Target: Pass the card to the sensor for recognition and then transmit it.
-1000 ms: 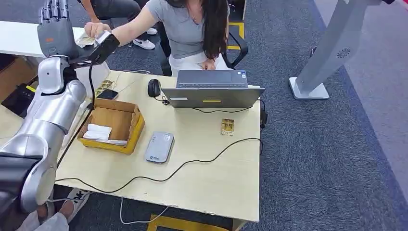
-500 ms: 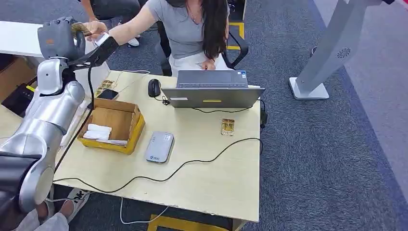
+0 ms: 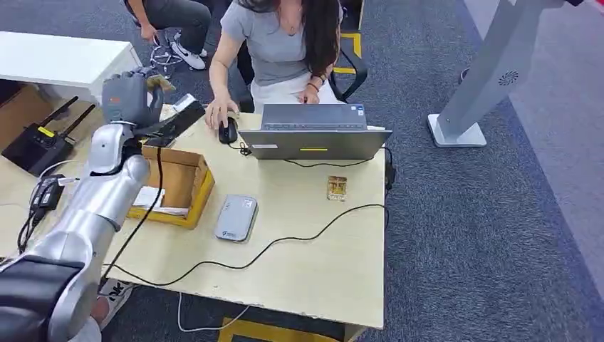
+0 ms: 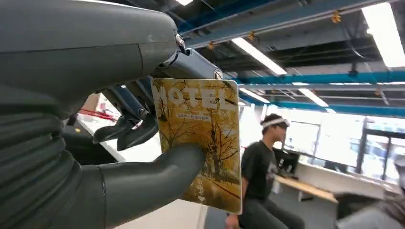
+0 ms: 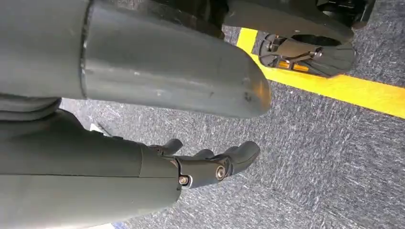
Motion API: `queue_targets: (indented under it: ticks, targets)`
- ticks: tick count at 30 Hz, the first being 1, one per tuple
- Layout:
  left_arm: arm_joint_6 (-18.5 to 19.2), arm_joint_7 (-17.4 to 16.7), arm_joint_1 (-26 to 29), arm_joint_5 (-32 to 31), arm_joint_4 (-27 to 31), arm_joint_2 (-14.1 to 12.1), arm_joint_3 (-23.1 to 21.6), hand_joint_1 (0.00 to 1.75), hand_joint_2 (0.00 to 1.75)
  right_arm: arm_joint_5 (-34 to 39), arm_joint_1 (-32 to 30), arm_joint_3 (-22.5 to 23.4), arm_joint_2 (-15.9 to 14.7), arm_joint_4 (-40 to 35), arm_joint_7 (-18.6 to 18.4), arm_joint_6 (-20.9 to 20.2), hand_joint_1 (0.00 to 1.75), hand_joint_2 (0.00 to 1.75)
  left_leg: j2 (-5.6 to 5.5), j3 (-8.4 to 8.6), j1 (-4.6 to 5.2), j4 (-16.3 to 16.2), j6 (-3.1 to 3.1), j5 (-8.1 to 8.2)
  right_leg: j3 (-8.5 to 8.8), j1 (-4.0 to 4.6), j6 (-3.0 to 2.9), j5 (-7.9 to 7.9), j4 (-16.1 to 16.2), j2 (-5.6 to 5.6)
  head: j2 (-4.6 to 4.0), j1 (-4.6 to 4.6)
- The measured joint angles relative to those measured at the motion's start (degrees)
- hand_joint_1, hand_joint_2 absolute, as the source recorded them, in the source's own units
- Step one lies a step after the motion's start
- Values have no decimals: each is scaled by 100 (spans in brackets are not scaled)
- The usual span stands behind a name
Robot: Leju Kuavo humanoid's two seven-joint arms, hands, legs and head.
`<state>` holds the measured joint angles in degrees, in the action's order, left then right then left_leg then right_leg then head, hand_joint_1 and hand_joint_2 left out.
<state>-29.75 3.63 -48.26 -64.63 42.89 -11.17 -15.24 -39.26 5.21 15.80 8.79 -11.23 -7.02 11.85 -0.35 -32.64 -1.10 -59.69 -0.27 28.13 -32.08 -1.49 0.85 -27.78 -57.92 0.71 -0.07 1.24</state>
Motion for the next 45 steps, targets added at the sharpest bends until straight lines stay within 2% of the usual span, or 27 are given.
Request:
queue_targets:
  ticks: [4,14,21,25,31,45]
  targets:
    - [131,-107,708,-59,765,131,-234,175,175,20,-45,55,0,0,44,37,0,0,-1,-5,0,0,0,0,-5,0,0,0,1,-1,0,0]
    - [402,-160,1381,-28,1717,221,-509,175,175,20,-84,173,0,0,90,68,0,0,-1,-8,-2,0,-1,-1,-9,1,0,0,0,-1,0,0]
    - [784,-264,1457,31,1890,227,-668,175,175,18,-96,243,0,0,109,66,0,0,-2,-9,-2,0,-1,-1,-8,1,1,1,0,-1,0,0]
    - [1386,-509,1539,-118,1890,214,-804,175,175,53,-110,315,0,0,153,77,0,0,-2,-9,-2,0,0,-1,-8,1,1,1,0,-1,0,0]
    - [2041,-765,1921,-240,2121,122,-1134,175,175,151,-161,476,0,0,188,98,0,0,-2,-10,-2,1,0,0,-10,1,1,1,0,-1,0,0]
    - [2349,-798,2231,-251,2316,0,-1412,175,175,101,-165,573,0,0,273,92,0,0,-2,-12,-2,0,-1,-1,-12,1,1,2,1,-2,0,0]
